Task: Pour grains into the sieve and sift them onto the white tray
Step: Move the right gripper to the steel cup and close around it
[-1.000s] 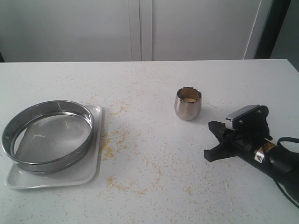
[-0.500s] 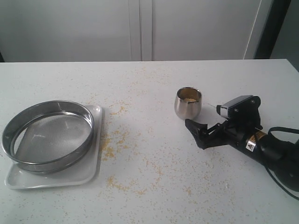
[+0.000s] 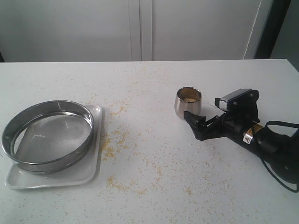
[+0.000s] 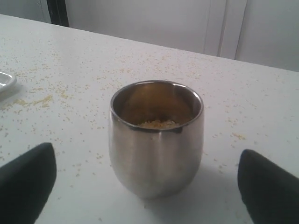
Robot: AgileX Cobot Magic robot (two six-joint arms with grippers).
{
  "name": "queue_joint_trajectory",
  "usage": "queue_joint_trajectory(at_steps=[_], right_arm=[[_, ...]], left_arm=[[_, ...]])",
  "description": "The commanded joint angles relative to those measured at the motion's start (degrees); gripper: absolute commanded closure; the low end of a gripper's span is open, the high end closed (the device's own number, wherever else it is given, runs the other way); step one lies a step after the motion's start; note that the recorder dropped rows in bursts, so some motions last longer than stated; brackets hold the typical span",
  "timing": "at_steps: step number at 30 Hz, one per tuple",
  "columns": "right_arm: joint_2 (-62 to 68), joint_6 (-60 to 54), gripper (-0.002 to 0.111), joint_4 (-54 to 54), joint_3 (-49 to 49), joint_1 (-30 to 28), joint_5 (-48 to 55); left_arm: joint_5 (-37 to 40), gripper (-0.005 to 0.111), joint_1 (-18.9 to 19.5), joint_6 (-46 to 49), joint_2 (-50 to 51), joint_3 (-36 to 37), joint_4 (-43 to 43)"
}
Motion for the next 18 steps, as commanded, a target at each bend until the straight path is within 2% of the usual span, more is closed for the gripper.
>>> queue_joint_trajectory(at_steps=[1,18], right_arm=[[2.7,1.0,0.009,-0.6,-1.8,-0.5,-0.6],[10.5,3.7,0.009,-1.6,-11.9,2.3,-0.6]], left_arm=[[0.0,0.107,0.3,0.0,-0.3,0.2,0.0],[0.0,0.107,0.3,0.0,-0.3,0.2,0.0]])
